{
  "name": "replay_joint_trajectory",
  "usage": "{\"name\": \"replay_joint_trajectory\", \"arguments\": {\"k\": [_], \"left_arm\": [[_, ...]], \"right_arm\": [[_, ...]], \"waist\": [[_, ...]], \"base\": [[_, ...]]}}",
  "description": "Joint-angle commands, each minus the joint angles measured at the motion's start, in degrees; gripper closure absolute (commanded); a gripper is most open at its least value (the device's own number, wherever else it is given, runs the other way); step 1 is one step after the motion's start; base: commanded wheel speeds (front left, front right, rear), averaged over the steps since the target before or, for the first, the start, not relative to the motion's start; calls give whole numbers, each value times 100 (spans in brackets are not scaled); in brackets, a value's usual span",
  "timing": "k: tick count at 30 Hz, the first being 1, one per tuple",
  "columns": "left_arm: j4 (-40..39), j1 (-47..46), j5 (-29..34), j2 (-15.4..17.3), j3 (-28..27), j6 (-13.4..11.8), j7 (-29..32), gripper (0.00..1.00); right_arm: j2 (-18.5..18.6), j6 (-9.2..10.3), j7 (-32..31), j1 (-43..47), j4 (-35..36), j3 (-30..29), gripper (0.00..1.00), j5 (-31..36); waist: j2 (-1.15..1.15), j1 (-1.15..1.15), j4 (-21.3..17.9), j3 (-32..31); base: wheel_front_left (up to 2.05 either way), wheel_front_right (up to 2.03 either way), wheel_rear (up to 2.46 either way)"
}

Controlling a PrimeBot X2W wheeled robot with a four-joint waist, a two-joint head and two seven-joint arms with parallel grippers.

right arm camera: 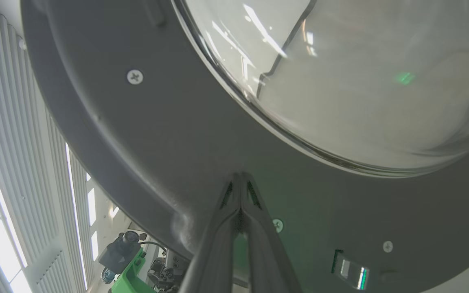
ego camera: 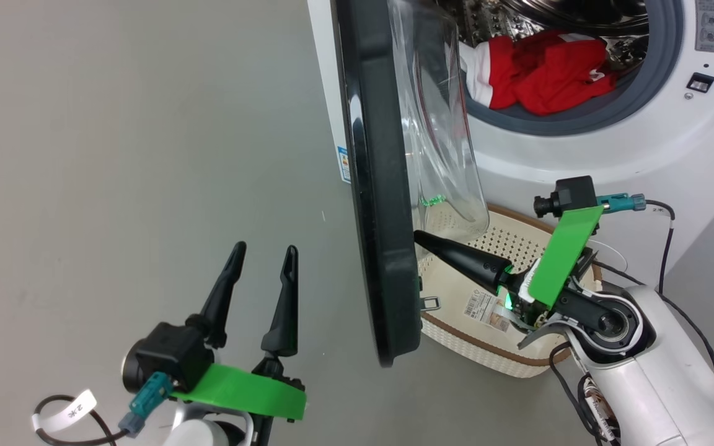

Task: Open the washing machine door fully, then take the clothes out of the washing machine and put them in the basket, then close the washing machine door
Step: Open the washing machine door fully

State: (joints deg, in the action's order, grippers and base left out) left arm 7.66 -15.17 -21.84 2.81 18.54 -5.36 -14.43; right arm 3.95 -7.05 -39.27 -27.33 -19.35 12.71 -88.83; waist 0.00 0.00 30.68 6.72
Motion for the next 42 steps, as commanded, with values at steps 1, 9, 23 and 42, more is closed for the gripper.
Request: {"name": "replay_joint_trajectory", "arguments": {"k": [1, 9, 23, 42], "left_arm": [[-128, -51, -31, 112, -170, -35, 4, 0], [-183, -21, -63, 121, -193, -100, -1, 0], [-264, 46, -100, 140, -243, -165, -23, 0], [-234, 42, -215, 178, -247, -131, -34, 0]], "right_arm": [[-107, -44, 30, -58, 169, 187, 100, -48], [-107, -44, 79, -176, 67, 463, 100, -196], [-106, -44, 168, -377, -105, 659, 100, -305], [395, -44, 1673, -4, 370, 780, 59, 2144]], "waist": [[0, 0, 35, -7], [0, 0, 78, 50], [0, 0, 84, 79], [0, 0, 17, 11]], "base": [[0, 0, 0], [0, 0, 0], [0, 0, 0], [0, 0, 0]]}}
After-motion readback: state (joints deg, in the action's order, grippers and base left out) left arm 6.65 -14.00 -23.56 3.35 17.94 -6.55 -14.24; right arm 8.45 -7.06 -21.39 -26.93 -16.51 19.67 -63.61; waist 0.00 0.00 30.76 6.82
